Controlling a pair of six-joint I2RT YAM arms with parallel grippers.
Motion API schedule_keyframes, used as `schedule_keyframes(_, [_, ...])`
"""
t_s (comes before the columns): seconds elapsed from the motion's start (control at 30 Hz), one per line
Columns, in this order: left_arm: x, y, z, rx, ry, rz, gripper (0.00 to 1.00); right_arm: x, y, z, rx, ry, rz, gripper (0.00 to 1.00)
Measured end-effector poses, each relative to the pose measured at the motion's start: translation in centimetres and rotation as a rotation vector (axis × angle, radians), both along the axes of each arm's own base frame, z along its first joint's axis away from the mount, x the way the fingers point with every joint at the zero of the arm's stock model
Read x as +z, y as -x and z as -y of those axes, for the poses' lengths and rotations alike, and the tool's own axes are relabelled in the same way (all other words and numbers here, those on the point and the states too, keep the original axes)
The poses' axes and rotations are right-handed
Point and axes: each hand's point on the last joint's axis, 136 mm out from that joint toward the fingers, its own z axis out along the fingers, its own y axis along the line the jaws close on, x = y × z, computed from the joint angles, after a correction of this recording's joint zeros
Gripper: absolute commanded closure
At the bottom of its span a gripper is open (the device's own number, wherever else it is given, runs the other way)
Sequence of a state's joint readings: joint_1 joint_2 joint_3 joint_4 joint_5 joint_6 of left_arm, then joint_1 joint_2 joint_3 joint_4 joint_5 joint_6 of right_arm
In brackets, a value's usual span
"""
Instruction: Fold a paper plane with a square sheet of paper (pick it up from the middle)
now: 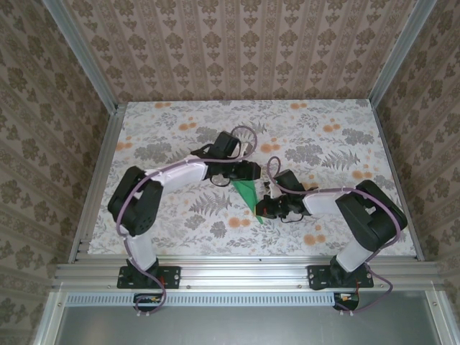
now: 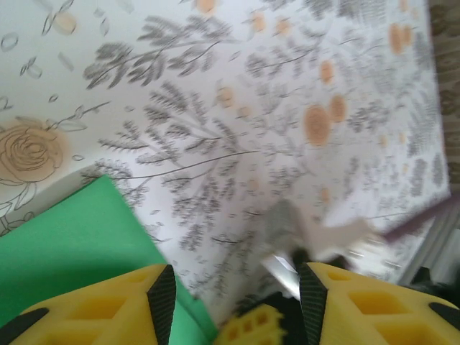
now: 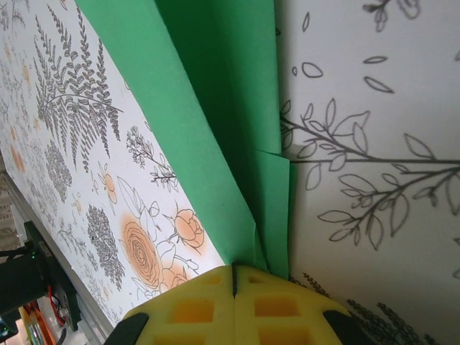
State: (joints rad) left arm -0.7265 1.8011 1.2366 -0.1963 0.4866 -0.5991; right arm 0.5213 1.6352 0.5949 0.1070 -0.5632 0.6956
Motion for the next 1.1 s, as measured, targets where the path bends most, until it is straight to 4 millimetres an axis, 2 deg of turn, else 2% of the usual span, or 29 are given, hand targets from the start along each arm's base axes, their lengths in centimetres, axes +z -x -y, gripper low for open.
schedule_keyframes(0.1, [2.4, 0.7, -0.6, -0.001, 0.043, 0.050, 0.53, 0.0, 0.0, -0.2, 0.010, -0.005, -0.008, 0.98])
schedule_keyframes(0.17, [2.5, 1.6, -1.4, -0.001, 0.054, 0.059, 0.58, 0.0, 0.0, -0.3, 0.015, -0.005, -0.013, 0.98])
schedule_keyframes(0.23, [1.2, 2.5, -2.0, 0.000, 0.047, 0.041, 0.60, 0.0, 0.0, -0.3, 0.016, -0.004, -0.015, 0.98])
schedule_keyframes(0.33, [-1.9, 4.0, -2.9, -0.001, 0.012, -0.014, 0.62, 0.0, 0.0, -0.3, 0.017, -0.002, -0.016, 0.98])
schedule_keyframes(0.43, [-3.8, 4.7, -3.0, 0.000, -0.008, -0.049, 0.63, 0.0, 0.0, -0.3, 0.017, -0.001, -0.018, 0.98])
schedule_keyframes(0.73, [-5.9, 3.6, -2.3, 0.038, 0.008, -0.039, 0.67, 0.0, 0.0, -0.3, 0.017, -0.001, -0.020, 0.98])
schedule_keyframes(0.97, [-9.0, 3.1, -2.4, 0.052, -0.033, -0.066, 0.68, 0.0, 0.0, -0.2, 0.017, 0.000, -0.021, 0.98])
schedule_keyframes(1.1, [-9.0, 2.5, -2.5, 0.062, -0.029, -0.060, 0.69, 0.0, 0.1, -0.2, 0.017, 0.001, -0.020, 0.99])
